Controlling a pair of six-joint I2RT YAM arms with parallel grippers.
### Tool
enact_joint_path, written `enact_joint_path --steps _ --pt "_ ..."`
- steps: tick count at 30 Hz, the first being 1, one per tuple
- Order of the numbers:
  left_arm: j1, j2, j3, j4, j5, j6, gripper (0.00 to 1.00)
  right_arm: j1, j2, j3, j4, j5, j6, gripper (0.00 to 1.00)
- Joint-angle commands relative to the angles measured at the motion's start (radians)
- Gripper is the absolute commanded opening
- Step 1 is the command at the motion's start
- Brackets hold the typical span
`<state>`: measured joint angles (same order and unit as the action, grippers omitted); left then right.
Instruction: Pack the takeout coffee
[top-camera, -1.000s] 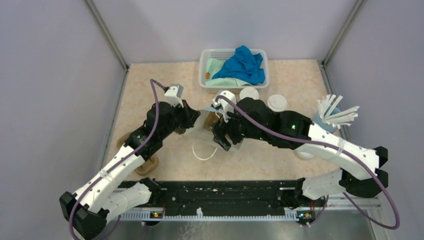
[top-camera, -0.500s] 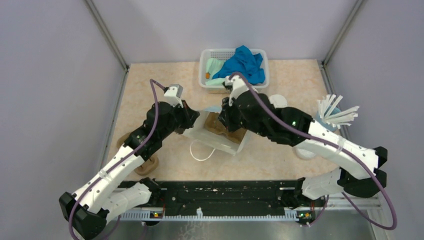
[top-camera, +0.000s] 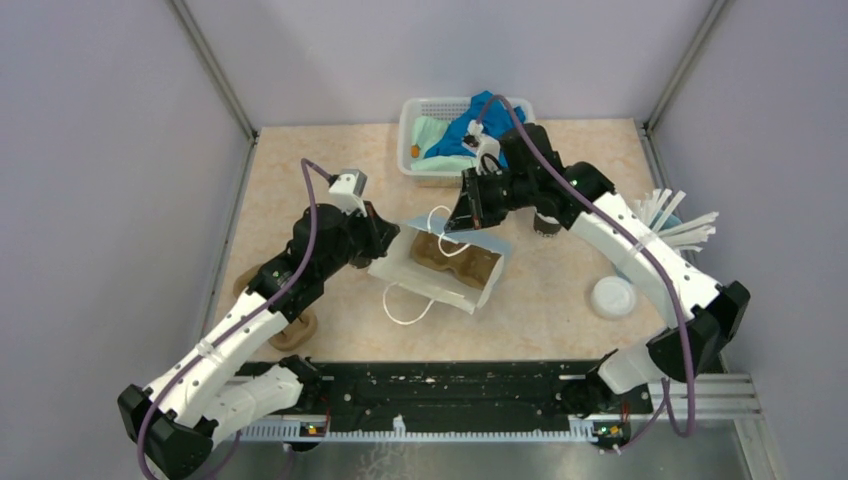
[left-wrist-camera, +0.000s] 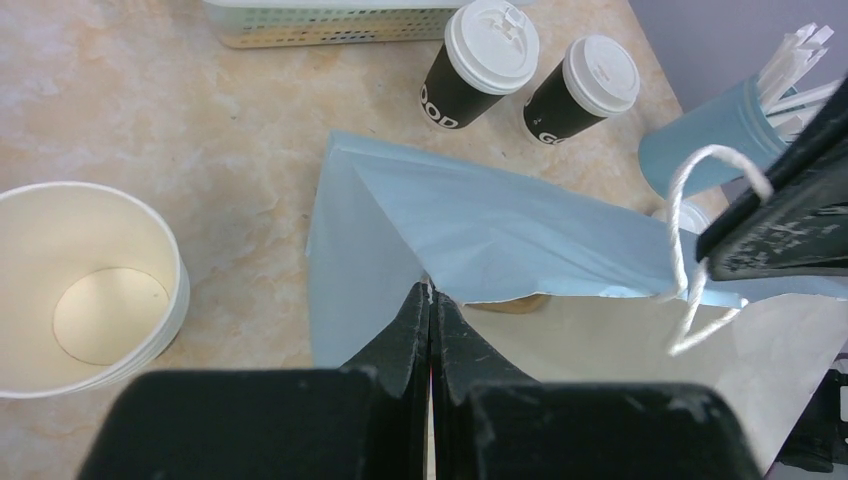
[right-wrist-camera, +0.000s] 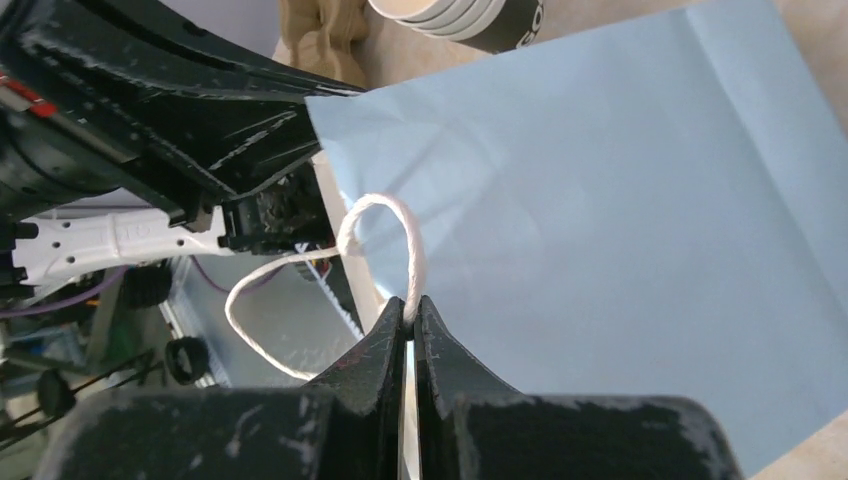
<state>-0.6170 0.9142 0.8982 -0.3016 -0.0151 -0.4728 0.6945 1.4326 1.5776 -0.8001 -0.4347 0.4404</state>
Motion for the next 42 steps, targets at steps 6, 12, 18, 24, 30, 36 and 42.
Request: enact_joint_path --steps 6,12,18,24,30,36,42 --pt "-0.004 0.006 0.036 -0.008 0.010 0.028 0.00 -0.107 0.031 0.004 0.016 -0.155 0.076 0.00" --pt "-0.003 0.009 0.039 -0.008 0.046 0.031 0.00 -0.129 0.078 -0.055 0.084 -0.180 0.170 0.04" --pt "-0.003 0.020 0.040 -0.011 0.057 0.024 0.00 -0.149 0.125 -0.068 0.091 -0.196 0.234 0.05" --pt "-0.003 0.028 0.055 -0.045 0.000 0.003 0.00 -0.154 0.094 0.040 -0.004 -0.154 0.201 0.27" --pt "-0.003 0.044 0.065 -0.047 -0.013 -0.017 0.00 -0.153 -0.006 0.140 -0.195 -0.110 0.096 0.53" --pt "-0.003 0.071 0.092 -0.042 -0.006 -0.026 0.00 -0.155 -0.106 0.219 -0.367 0.099 -0.070 0.77" --pt "-0.003 0.095 0.115 -0.044 0.000 -0.022 0.00 -0.234 -0.179 0.093 -0.339 0.464 -0.119 0.97"
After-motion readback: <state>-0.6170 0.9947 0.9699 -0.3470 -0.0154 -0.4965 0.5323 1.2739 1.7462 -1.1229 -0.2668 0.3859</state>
